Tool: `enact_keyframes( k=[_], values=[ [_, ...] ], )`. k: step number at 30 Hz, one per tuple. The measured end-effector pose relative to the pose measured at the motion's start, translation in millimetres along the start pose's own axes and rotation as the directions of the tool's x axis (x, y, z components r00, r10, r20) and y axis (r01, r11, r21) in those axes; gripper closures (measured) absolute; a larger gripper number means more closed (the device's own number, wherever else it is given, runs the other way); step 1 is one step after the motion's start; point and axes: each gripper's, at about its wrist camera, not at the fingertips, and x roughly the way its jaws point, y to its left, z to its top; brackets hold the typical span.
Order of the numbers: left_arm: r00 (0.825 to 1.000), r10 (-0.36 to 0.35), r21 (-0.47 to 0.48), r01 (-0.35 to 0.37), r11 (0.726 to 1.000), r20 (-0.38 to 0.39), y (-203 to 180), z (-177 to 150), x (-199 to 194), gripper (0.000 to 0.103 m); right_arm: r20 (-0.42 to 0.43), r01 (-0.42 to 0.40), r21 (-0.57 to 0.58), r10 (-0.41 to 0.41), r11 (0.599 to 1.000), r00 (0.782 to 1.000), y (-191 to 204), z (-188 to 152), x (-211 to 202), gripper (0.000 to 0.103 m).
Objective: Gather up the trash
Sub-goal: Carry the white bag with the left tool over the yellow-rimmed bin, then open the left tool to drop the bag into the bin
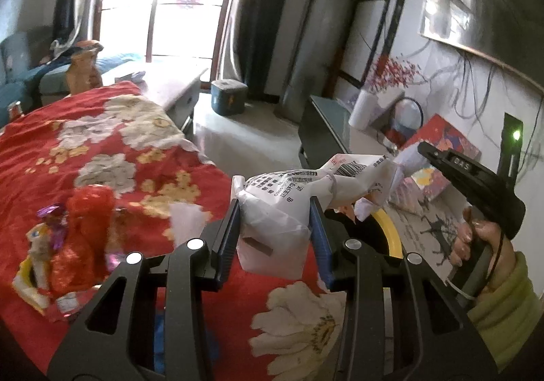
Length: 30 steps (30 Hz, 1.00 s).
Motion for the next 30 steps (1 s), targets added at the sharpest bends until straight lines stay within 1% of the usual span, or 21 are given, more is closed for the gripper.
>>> enact_keyframes(
  k=[3, 11, 12, 15, 16, 18, 20, 21, 23, 27, 30],
  values=[
    [1.0, 0.005, 0.029, -0.004, 1.0, -0.021, -12.7, -3.3, 12.2, 0.071, -0.023, 0.024, -0.009, -0.024, 1.0, 0.999, -9.9, -2.1, 9.4, 0.089],
    [0.996, 0.022, 0.066, -0.017, 0.998, -0.083, -36.5, -8.3, 45.8, 0.07, -0.096, 0.074, -0.014, -0.075, 0.997, 0.993, -31.8, -16.5, 31.4, 0.088],
    [0.996, 0.021, 0.072, -0.014, 0.997, -0.091, -39.5, -8.9, 50.1, 0.07, -0.108, 0.075, -0.007, -0.075, 0.997, 0.991, -35.3, -18.4, 34.4, 0.086],
    [0.994, 0.01, 0.096, 0.001, 0.995, -0.107, -49.0, -10.9, 61.8, 0.069, -0.147, 0.074, 0.004, -0.073, 0.997, 0.986, -42.9, -23.3, 42.6, 0.086],
    [0.994, 0.01, 0.104, 0.001, 0.995, -0.108, -52.1, -11.5, 64.5, 0.067, -0.158, 0.064, 0.009, -0.061, 0.998, 0.985, -44.9, -24.4, 45.0, 0.085],
    [0.993, 0.005, 0.114, 0.008, 0.993, -0.118, -58.5, -12.3, 72.2, 0.063, -0.171, 0.057, 0.015, -0.053, 0.998, 0.984, -47.8, -26.8, 47.6, 0.079],
    [0.992, -0.002, 0.113, 0.016, 0.993, -0.123, -61.4, -12.4, 76.9, 0.057, -0.179, 0.059, 0.018, -0.055, 0.998, 0.982, -49.9, -28.6, 48.7, 0.073],
    [0.992, -0.006, 0.11, 0.02, 0.994, -0.123, -62.1, -12.2, 77.8, 0.048, -0.182, 0.058, 0.023, -0.053, 0.998, 0.982, -50.0, -27.9, 49.9, 0.069],
    [0.993, -0.016, 0.103, 0.029, 0.994, -0.118, -61.9, -11.4, 77.6, 0.035, -0.178, 0.055, 0.025, -0.05, 0.998, 0.983, -49.9, -27.1, 49.7, 0.063],
    [0.995, -0.021, 0.073, 0.028, 0.997, -0.095, -56.7, -8.5, 72.0, 0.023, -0.172, 0.048, 0.018, -0.044, 0.999, 0.984, -47.0, -26.2, 48.5, 0.054],
    [0.998, -0.019, 0.044, 0.022, 0.999, -0.067, -50.8, -5.4, 64.3, 0.017, -0.171, 0.038, 0.012, -0.036, 0.999, 0.985, -42.0, -25.9, 46.8, 0.052]
  ],
)
